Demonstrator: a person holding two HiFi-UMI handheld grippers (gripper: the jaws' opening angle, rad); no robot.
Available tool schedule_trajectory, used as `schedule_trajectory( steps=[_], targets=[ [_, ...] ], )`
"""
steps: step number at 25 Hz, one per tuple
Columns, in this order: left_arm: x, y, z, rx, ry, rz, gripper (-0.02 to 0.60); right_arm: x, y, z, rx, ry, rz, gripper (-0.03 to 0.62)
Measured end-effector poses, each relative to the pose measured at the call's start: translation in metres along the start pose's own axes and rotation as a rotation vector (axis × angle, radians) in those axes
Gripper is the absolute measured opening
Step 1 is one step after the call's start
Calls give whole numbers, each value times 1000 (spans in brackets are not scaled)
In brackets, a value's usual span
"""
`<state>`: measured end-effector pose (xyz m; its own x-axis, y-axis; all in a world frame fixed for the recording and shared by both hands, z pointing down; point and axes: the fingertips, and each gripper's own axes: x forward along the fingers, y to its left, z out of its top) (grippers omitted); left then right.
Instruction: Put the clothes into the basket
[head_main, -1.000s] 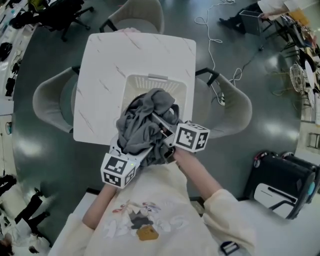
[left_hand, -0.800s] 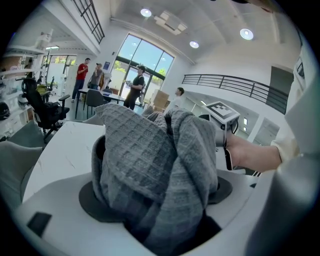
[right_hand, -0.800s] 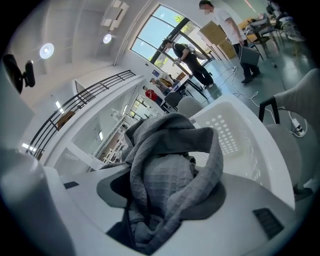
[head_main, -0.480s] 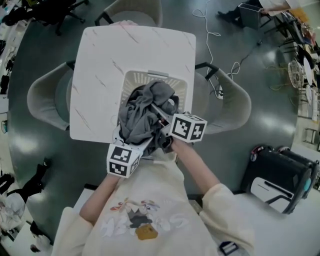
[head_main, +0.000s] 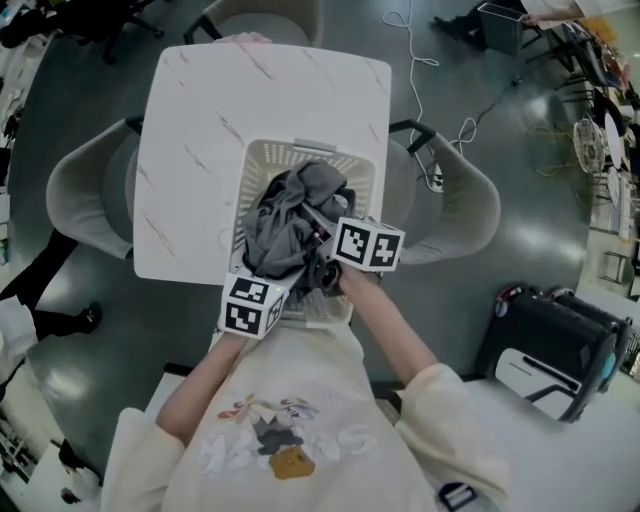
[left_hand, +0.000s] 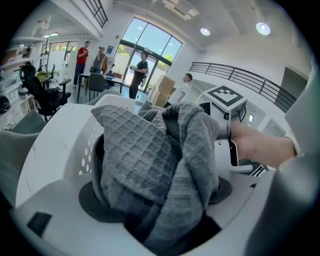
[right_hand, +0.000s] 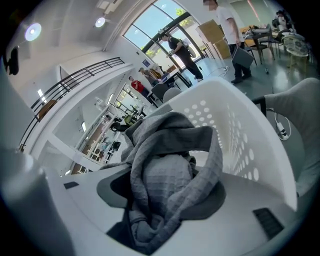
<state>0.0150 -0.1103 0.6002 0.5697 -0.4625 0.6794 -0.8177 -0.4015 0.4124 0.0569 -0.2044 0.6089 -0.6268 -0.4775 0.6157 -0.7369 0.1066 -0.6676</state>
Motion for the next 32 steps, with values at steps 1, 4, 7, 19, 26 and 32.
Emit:
schedule_trajectory(
  steps=[1, 4, 7, 19, 26, 32],
  targets=[
    [2, 2, 0, -4, 3, 3, 423, 2, -2, 1, 3, 1, -8, 232],
    [6, 5, 2, -22, 1, 8, 423, 8, -4, 5, 0, 3, -20, 232],
    [12, 7, 0, -40, 15, 9, 423, 13, -9, 5, -8, 23, -47, 232],
    [44, 28, -8, -115, 82, 39, 423, 45, -37, 4, -44, 80, -153, 232],
    [61, 39, -19, -158, 97, 36, 423, 62, -51, -1, -65, 120, -196, 232],
    [75, 44, -34, -192, 170, 33, 423, 71, -65, -8, -84, 153, -240, 232]
  ],
)
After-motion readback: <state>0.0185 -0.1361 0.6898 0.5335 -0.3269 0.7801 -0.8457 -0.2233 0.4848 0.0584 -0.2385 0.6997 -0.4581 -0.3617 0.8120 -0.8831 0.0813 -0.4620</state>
